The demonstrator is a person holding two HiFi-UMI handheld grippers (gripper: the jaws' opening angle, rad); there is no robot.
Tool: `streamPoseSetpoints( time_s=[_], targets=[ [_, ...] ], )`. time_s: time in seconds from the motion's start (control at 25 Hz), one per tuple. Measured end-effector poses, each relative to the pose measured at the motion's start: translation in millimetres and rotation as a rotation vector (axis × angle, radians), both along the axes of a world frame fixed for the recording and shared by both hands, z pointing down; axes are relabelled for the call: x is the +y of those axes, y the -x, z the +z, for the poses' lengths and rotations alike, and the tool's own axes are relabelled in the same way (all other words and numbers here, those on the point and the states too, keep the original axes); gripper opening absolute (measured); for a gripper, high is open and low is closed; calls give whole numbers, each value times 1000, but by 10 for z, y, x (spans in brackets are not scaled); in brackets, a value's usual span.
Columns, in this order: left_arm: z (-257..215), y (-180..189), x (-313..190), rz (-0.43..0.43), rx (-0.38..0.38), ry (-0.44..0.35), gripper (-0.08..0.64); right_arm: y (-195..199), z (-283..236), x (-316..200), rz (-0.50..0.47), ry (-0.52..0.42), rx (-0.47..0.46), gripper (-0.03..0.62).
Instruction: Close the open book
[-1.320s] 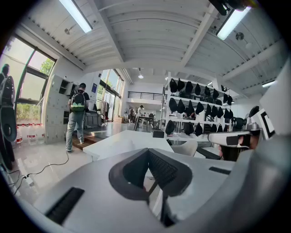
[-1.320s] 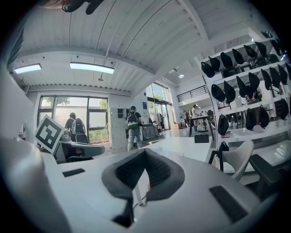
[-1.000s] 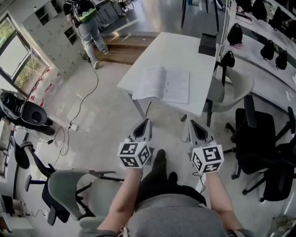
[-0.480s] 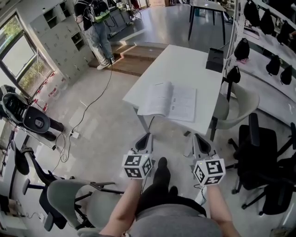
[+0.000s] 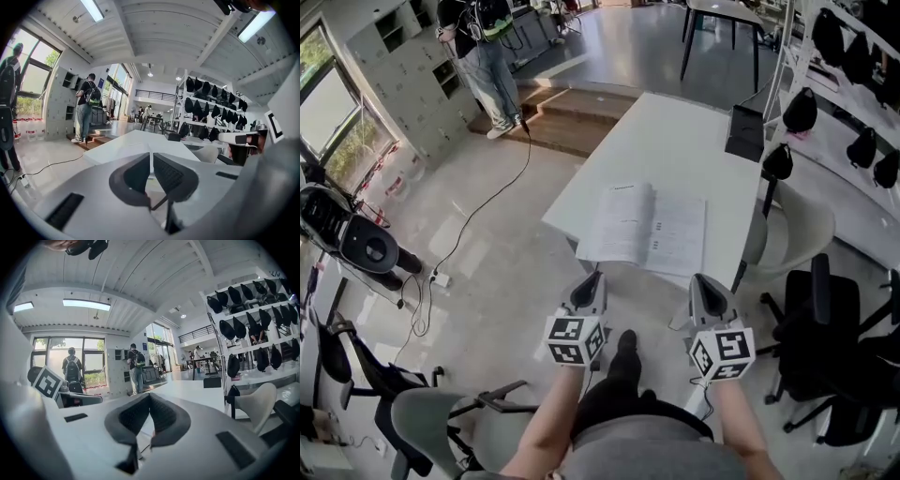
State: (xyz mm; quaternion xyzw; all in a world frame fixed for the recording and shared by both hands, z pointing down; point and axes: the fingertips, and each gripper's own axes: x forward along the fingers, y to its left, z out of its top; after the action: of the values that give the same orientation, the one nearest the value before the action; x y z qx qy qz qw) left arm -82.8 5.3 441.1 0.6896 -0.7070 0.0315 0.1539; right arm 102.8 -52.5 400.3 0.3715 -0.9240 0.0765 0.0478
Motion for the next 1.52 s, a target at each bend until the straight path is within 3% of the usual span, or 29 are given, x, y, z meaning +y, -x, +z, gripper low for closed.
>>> streamPoseSetpoints(
  time_s=[0.36, 0.8, 1.08, 1.52],
  targets=[
    [6, 544, -648, 17, 5, 10, 46, 543, 64, -557, 21, 47, 23, 5],
    [139, 940, -1168, 67, 28, 37, 120, 947, 152, -1030, 74, 68, 46, 5],
    [207, 1111, -1317, 77, 57, 49, 137, 1048, 183, -1188, 104, 74, 66, 5],
    [559, 1316, -1098, -5, 147, 141, 144, 1125, 333, -1268, 75, 110, 110, 5]
  ],
)
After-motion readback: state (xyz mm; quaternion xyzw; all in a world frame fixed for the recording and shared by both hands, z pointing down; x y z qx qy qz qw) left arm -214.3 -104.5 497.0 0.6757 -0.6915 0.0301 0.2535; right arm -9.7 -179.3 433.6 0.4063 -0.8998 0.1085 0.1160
